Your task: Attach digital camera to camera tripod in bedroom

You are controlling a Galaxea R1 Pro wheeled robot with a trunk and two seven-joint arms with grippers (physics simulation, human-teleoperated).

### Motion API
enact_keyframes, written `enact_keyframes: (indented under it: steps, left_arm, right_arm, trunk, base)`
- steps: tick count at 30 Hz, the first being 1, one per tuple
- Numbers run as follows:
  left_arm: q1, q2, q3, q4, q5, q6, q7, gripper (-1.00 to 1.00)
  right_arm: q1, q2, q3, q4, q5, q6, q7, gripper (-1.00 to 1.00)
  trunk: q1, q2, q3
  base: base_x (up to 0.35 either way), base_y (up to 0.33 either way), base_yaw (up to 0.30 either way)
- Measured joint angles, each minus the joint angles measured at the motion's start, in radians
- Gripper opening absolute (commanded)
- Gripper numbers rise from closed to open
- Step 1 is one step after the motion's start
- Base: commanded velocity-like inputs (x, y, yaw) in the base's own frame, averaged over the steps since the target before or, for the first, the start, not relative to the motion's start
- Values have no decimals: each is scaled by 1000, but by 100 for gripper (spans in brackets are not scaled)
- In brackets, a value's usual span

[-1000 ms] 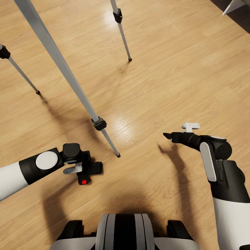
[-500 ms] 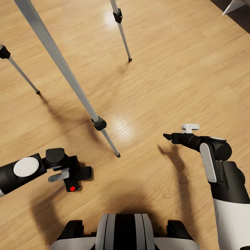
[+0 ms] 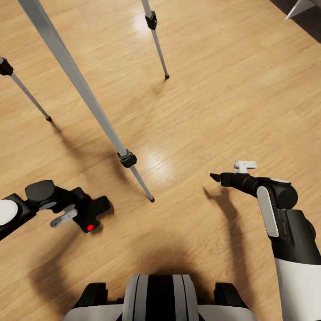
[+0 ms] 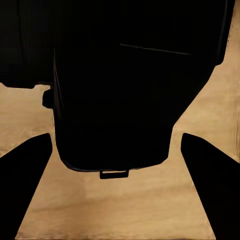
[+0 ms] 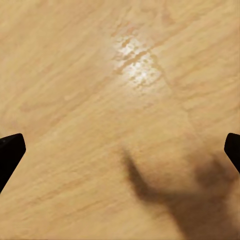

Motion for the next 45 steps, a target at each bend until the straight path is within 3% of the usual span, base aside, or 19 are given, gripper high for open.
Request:
enact_keyframes:
  steps: [4,5,9,10,14,20,31,33,37,38,42,45]
  left_arm:
    - [59,4,164,-4,-1,0,3,-100]
    - [60,4,166,-4,0,0,3,-100]
    - [116,9,316,-7,-1,-3,5,-100]
    - [116,9,317,-7,0,-3,5,-100]
    - [160,10,431,-14,2,-3,7,-100]
    - [198,11,497,-13,18,-1,7,-100]
    - [244,11,544,-6,27,20,-1,-100]
    - [256,8,561,-5,36,51,-2,-100]
    - [285,-3,613,-4,109,168,-1,-100]
    - [285,-4,613,-4,110,169,-1,-100]
    - [304,-26,678,2,228,278,5,-100]
    - [313,-47,722,18,289,351,4,-100]
  right_arm:
    - [2,0,-1,0,0,-6,0,100]
    - [2,0,-1,0,0,-6,0,100]
    - [2,1,0,0,0,-9,0,100]
    - [2,1,0,0,0,-9,0,100]
    - [3,1,1,0,0,-10,0,100]
    - [4,1,1,0,0,-11,0,100]
    - [4,2,0,0,0,-11,0,100]
    - [4,2,0,0,0,-11,0,100]
    - [4,2,0,0,0,-11,0,100]
    - [4,2,0,0,0,-11,0,100]
    - [4,2,0,0,0,-11,-1,100]
    - [4,2,0,0,0,-11,0,100]
  trunk:
    - [0,0,0]
    - [0,0,0]
    - [0,0,3]
    - [0,0,4]
    - [0,0,8]
    - [0,0,16]
    - [0,0,33]
    - [0,0,36]
    - [0,0,42]
    - [0,0,44]
    - [0,0,50]
    - [0,0,55]
  base:
    - [0,0,0]
    - [0,0,0]
    - [0,0,0]
    - [0,0,0]
    - [0,0,0]
    - [0,0,0]
    - [0,0,0]
    - [0,0,0]
    - [0,0,0]
    - [0,0,0]
    - [0,0,0]
    - [0,0,0]
